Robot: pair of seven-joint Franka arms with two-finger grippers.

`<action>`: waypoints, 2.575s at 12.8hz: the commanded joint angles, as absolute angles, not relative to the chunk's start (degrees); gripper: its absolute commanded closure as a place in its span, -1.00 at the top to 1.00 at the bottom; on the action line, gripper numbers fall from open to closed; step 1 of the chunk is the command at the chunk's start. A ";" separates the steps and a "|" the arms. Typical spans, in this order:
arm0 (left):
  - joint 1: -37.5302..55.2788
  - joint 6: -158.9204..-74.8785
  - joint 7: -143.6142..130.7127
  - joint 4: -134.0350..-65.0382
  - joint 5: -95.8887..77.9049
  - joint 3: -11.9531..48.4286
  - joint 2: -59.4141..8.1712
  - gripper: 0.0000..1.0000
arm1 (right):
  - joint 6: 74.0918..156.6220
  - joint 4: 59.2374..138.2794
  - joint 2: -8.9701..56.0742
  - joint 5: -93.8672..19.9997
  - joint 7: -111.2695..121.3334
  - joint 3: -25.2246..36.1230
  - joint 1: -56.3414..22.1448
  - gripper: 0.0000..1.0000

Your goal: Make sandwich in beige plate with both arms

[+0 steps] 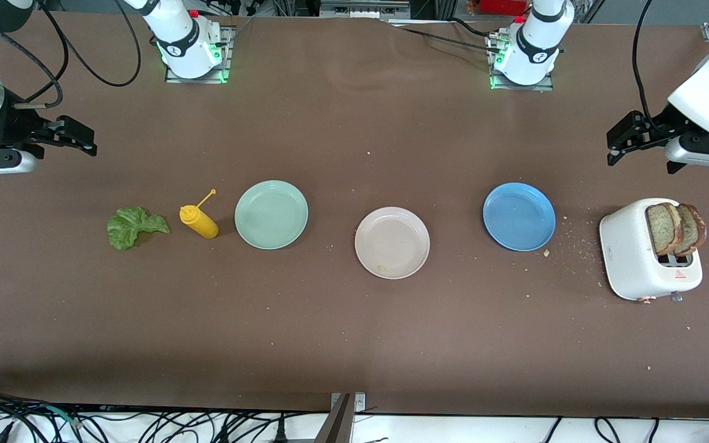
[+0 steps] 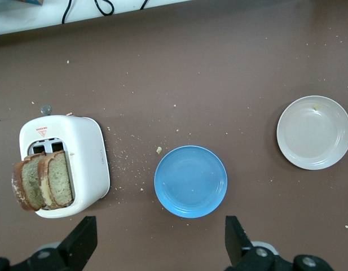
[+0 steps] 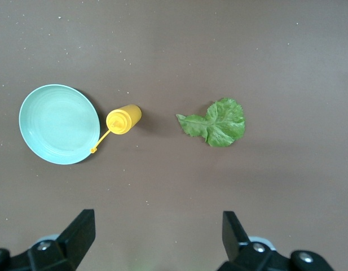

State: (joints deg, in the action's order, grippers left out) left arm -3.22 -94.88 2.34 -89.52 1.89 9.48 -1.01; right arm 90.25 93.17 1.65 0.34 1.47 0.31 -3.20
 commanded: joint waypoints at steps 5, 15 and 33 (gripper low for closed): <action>-3.60 -94.31 4.66 -88.42 2.81 9.93 -1.85 1.00 | 90.18 92.55 1.76 1.05 2.11 0.26 -3.43 1.00; -3.60 -93.96 4.48 -88.42 2.37 9.93 -1.85 1.00 | 90.18 92.55 1.76 1.05 2.11 0.35 -3.43 1.00; -3.60 -91.76 4.48 -88.15 2.37 9.93 -1.58 1.00 | 90.26 92.55 1.76 1.05 2.11 0.35 -3.43 1.00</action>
